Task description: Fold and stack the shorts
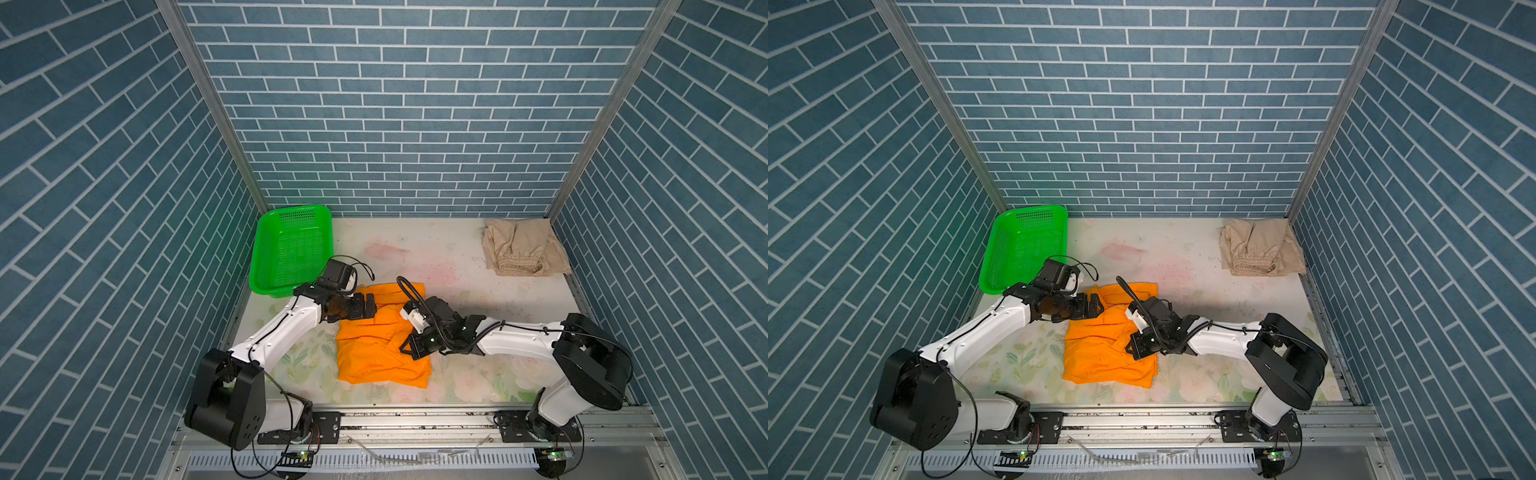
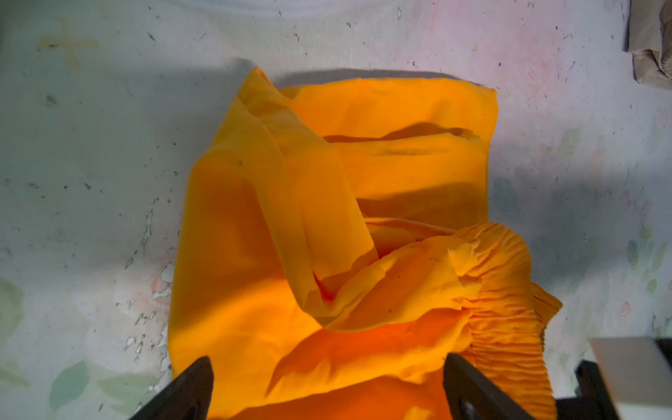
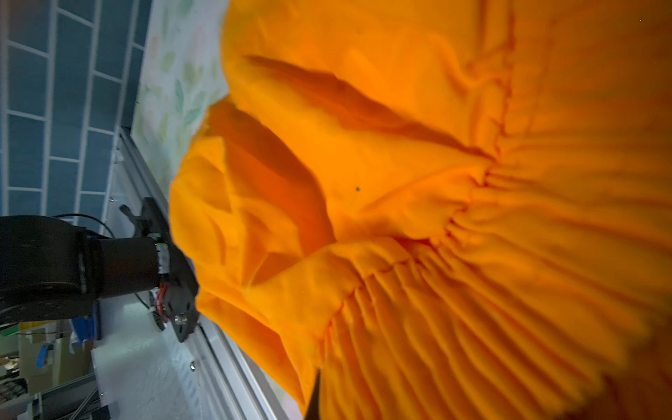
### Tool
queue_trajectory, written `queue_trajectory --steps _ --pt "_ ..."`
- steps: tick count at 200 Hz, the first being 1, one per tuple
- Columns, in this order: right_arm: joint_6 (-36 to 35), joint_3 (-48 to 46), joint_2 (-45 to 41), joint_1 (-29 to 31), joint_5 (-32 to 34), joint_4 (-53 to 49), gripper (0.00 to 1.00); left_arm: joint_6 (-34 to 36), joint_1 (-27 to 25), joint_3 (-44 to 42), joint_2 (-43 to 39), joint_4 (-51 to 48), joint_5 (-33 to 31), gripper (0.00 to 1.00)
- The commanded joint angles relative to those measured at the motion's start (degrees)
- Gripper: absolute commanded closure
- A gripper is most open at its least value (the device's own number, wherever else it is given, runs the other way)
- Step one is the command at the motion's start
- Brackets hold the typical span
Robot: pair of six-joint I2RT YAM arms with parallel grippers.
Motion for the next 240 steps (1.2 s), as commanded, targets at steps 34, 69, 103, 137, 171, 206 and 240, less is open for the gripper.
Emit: queue_trajectory --steps 34,69,103,137,171,206,240 --pt "9.26 -1.26 -5.87 -0.58 -5.50 3.13 1.00 0.80 1.73 4.82 8.04 7.95 5.81 0.00" --pt "11.55 -7.10 -7.23 -0.57 -4.09 6.51 1.00 -1.11 1.73 3.86 12.05 11.96 9.17 0.00" --pt "10.85 -13.50 -6.39 -0.57 -2.42 10.24 0.80 -1.14 1.80 4.31 14.77 14.37 8.25 0.00" --pt "5.50 -11.91 -9.30 -0.36 -0.65 3.10 0.53 0.67 1.75 7.85 18.15 11.39 5.01 0.00" --pt "-1.52 -7.00 -18.54 -0.62 9.78 -9.55 0.39 2.05 1.73 8.22 15.75 9.13 4.12 0.00" --pt "-4.11 -3.12 -19.52 -3.71 14.57 -12.13 0.39 2.20 1.74 9.20 11.11 5.94 5.47 0.00" --pt "-7.21 2.00 -12.66 -4.41 11.72 -5.72 0.58 0.74 1.73 7.82 5.26 5.27 6.90 0.00"
